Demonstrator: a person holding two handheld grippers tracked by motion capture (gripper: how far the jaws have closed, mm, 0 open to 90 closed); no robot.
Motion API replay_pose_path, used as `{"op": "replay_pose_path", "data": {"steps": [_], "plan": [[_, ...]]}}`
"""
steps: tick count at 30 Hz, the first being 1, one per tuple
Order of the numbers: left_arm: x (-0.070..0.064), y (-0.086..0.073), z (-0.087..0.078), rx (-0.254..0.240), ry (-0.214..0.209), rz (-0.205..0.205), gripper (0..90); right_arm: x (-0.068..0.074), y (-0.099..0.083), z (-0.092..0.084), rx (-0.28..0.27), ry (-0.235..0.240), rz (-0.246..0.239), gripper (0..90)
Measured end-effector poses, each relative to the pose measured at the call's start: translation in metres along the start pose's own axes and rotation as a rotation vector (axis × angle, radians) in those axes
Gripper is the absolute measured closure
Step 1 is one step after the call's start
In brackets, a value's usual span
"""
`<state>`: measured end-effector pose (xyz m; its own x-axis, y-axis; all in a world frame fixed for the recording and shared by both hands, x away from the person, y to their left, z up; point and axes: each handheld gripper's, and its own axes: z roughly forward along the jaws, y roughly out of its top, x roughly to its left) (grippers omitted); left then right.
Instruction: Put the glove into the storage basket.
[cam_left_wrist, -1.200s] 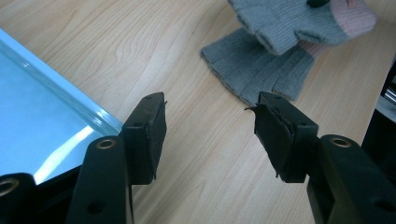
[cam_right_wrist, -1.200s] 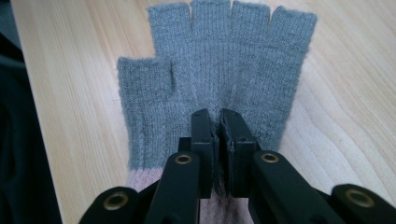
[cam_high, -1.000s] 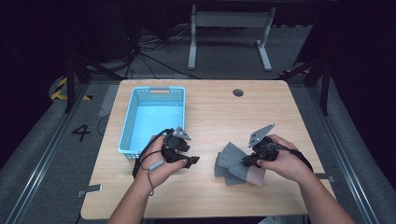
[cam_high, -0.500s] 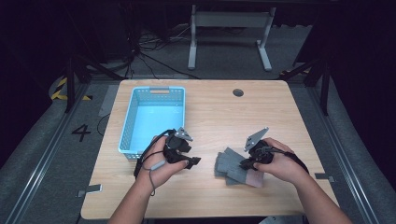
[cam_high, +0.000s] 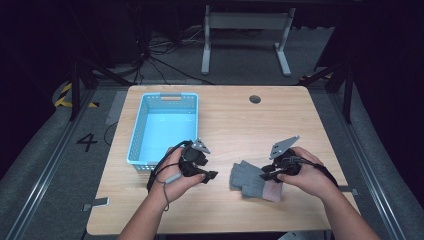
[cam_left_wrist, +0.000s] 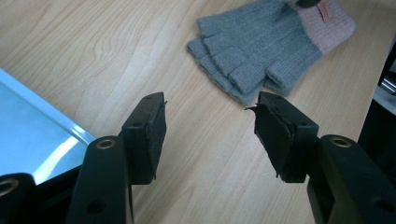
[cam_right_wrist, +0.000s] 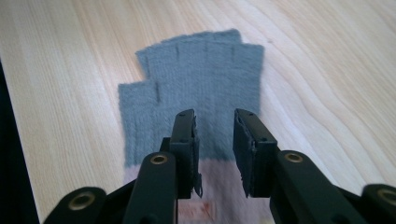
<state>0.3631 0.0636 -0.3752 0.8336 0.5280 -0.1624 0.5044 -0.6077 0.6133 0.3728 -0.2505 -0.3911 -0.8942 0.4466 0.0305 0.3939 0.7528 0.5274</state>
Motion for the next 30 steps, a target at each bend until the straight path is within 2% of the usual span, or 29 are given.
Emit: {"op": "replay_pose_path", "data": {"steps": [8, 11, 18, 20, 27, 30], "plan": [[-0.008, 0.005, 0.011, 0.023, -0.024, 0.021, 45.6, -0.007, -0.030, -0.025, -0.081, -0.072, 0.078, 73.0], [-0.009, 0.006, 0.015, 0.030, -0.027, 0.024, 45.8, -0.009, -0.042, -0.033, -0.095, -0.083, 0.113, 73.1], [-0.009, 0.006, 0.025, 0.028, -0.046, 0.044, 49.7, -0.016, -0.061, -0.037, -0.083, -0.112, 0.185, 71.5], [-0.010, 0.006, 0.028, 0.035, -0.057, 0.054, 51.9, -0.017, -0.065, -0.037, -0.084, -0.100, 0.203, 71.4], [-0.010, 0.005, 0.041, 0.070, -0.086, 0.069, 56.4, -0.021, -0.074, -0.036, -0.046, -0.086, 0.228, 69.5], [-0.010, 0.005, 0.047, 0.083, -0.093, 0.072, 57.4, -0.021, -0.077, -0.031, -0.020, -0.070, 0.219, 69.2]]}}
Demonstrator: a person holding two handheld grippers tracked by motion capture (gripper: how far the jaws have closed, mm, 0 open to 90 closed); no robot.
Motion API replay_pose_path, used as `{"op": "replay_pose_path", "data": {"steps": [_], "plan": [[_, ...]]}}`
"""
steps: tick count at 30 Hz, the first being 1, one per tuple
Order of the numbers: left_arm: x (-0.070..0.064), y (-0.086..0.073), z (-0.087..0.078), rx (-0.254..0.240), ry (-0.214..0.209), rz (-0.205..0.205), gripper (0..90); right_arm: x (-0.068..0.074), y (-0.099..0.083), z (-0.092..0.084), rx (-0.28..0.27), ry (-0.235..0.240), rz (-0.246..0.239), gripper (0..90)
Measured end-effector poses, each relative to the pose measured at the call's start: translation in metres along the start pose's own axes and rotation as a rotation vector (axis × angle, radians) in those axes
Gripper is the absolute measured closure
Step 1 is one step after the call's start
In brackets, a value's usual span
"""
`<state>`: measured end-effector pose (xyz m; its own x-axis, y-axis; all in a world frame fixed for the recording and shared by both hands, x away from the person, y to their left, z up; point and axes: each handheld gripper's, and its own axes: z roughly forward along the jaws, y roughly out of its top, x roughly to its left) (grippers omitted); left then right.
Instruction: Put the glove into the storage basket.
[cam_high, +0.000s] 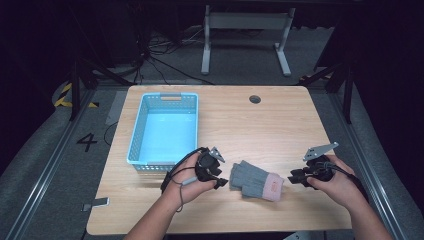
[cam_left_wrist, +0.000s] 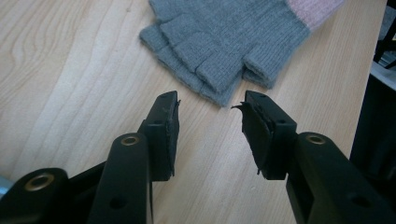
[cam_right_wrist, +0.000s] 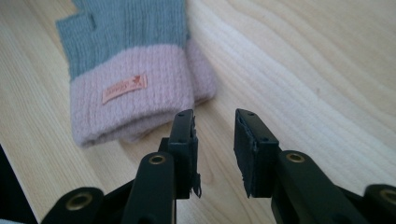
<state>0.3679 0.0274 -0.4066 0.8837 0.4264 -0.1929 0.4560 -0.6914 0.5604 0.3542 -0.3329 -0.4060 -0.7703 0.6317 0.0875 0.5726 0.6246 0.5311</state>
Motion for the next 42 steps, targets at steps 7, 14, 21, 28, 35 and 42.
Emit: {"op": "replay_pose_path", "data": {"steps": [7, 14, 21, 28, 35, 42], "plan": [[0.001, 0.000, 0.011, 0.021, -0.010, 0.005, 61.5, 0.002, -0.002, 0.006, 0.023, 0.015, -0.011, 68.9], [-0.001, 0.003, 0.027, 0.062, -0.033, 0.032, 64.1, 0.004, -0.002, 0.010, 0.041, 0.024, -0.020, 68.3], [0.002, 0.005, 0.040, 0.089, -0.041, 0.018, 67.5, 0.008, -0.002, 0.014, 0.048, 0.027, -0.037, 67.8], [0.000, 0.008, 0.046, 0.103, -0.055, 0.013, 72.0, 0.009, -0.002, 0.018, 0.046, 0.022, -0.039, 67.7], [-0.002, 0.014, 0.049, 0.123, -0.044, 0.008, 74.4, 0.010, 0.000, 0.020, 0.044, 0.027, -0.053, 68.3], [-0.004, 0.016, 0.048, 0.122, -0.026, 0.021, 83.8, 0.013, 0.003, 0.021, 0.038, 0.015, -0.084, 73.8]]}}
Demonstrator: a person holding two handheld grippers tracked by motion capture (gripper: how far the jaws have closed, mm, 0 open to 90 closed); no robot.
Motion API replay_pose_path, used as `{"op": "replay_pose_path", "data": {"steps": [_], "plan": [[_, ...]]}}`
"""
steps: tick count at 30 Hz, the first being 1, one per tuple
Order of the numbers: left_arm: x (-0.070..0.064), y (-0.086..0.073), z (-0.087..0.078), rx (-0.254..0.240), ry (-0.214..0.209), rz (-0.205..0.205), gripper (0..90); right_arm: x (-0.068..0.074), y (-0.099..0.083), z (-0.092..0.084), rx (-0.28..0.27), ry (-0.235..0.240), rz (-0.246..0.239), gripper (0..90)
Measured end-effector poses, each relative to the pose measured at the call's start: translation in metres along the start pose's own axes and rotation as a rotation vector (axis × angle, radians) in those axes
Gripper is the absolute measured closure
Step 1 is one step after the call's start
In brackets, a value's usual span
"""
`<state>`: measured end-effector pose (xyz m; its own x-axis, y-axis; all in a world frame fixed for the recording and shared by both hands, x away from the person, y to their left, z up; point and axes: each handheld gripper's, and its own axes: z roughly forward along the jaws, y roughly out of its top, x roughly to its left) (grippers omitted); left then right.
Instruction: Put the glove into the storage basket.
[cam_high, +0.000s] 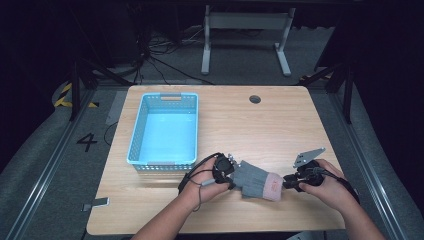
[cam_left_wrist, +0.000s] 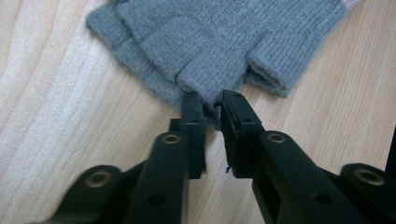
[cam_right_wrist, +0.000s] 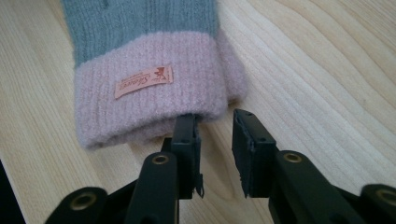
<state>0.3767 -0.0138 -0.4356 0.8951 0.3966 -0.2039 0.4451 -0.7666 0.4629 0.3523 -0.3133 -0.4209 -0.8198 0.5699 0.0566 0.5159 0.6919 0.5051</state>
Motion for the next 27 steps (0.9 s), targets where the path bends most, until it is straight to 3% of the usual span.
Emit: {"op": "replay_pose_path", "data": {"steps": [11, 17, 22, 27], "plan": [[-0.003, 0.001, -0.002, 0.004, 0.033, 0.031, 89.5, 0.002, 0.002, -0.002, -0.006, -0.005, -0.021, 87.4], [-0.010, 0.000, -0.011, -0.027, 0.046, 0.055, 89.6, 0.003, 0.005, -0.011, -0.032, -0.020, -0.023, 88.8], [-0.017, -0.005, -0.022, -0.057, 0.050, 0.047, 89.6, 0.001, 0.012, -0.015, -0.055, -0.029, -0.031, 89.1], [-0.020, -0.009, -0.025, -0.053, 0.052, 0.046, 89.6, -0.002, 0.021, -0.012, -0.056, -0.031, -0.046, 89.2]]}}
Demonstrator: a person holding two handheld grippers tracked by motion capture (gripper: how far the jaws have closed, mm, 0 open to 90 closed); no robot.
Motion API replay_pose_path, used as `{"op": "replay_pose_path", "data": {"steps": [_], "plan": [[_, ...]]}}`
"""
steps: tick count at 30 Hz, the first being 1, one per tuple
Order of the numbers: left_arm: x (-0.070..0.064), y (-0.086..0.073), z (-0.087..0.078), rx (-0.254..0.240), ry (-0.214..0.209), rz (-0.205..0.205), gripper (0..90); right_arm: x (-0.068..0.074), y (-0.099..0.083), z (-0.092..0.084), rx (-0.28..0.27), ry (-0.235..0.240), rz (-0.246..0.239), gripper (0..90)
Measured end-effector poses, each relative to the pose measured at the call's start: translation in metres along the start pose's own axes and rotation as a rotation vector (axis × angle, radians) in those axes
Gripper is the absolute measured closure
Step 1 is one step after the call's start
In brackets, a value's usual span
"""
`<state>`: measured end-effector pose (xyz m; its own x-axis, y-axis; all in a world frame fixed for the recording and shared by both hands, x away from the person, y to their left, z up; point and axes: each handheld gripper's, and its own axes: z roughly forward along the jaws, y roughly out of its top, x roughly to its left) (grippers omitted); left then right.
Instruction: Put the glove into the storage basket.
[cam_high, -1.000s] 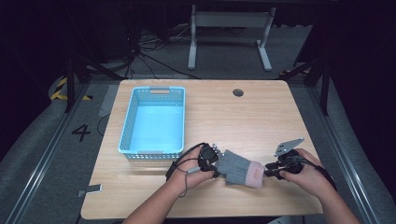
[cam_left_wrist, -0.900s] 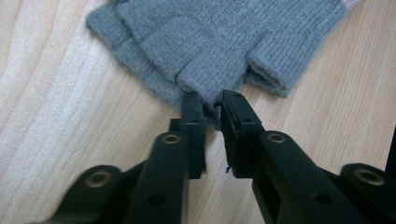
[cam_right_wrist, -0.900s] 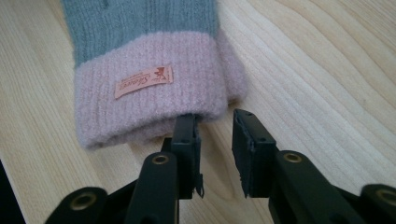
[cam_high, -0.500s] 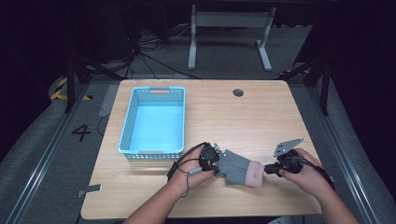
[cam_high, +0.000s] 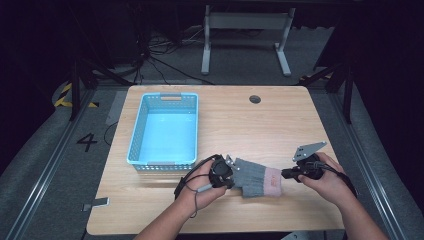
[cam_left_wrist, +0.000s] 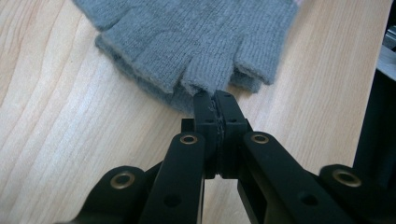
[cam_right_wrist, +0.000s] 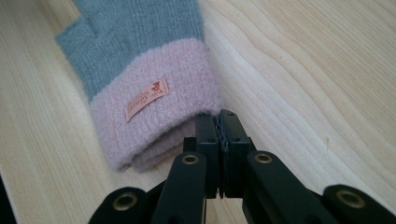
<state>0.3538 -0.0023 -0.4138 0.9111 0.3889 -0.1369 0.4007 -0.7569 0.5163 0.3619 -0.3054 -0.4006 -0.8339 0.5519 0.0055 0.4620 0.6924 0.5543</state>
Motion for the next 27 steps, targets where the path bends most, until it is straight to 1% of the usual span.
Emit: {"op": "replay_pose_path", "data": {"steps": [3, 8, 9, 13, 15, 17, 18, 19, 23, 24, 27], "plan": [[0.000, -0.002, 0.001, 0.002, -0.003, -0.010, 89.6, -0.002, 0.002, 0.003, 0.002, 0.005, -0.003, 89.2], [-0.002, -0.003, 0.004, 0.019, -0.017, -0.006, 89.6, -0.004, 0.003, 0.006, 0.015, 0.015, 0.005, 89.2], [-0.002, -0.002, 0.006, 0.014, -0.016, -0.002, 89.6, -0.004, 0.003, 0.007, 0.017, 0.014, 0.003, 89.2], [-0.001, -0.002, 0.011, 0.028, -0.029, -0.007, 89.5, -0.006, 0.001, 0.008, 0.026, 0.011, 0.013, 89.2], [0.000, -0.003, 0.014, 0.032, -0.029, -0.001, 89.5, -0.007, 0.000, 0.010, 0.036, 0.006, 0.013, 89.2], [0.002, -0.004, 0.016, 0.042, -0.025, -0.005, 89.5, -0.006, 0.001, 0.013, 0.045, -0.001, 0.012, 89.2], [0.002, -0.004, 0.017, 0.038, -0.026, -0.008, 89.5, -0.005, 0.001, 0.014, 0.052, -0.002, 0.013, 89.2], [0.003, -0.005, 0.017, 0.041, -0.029, -0.017, 89.5, -0.005, 0.001, 0.015, 0.057, -0.001, 0.008, 89.2], [0.004, -0.005, 0.018, 0.038, -0.029, -0.018, 88.8, -0.005, 0.000, 0.016, 0.066, -0.001, 0.018, 88.9], [0.004, -0.005, 0.019, 0.038, -0.032, -0.020, 87.9, -0.005, 0.000, 0.016, 0.066, -0.004, 0.018, 88.6], [0.004, -0.006, 0.018, 0.034, -0.030, -0.026, 79.2, -0.005, 0.000, 0.016, 0.070, -0.010, 0.016, 86.7]]}}
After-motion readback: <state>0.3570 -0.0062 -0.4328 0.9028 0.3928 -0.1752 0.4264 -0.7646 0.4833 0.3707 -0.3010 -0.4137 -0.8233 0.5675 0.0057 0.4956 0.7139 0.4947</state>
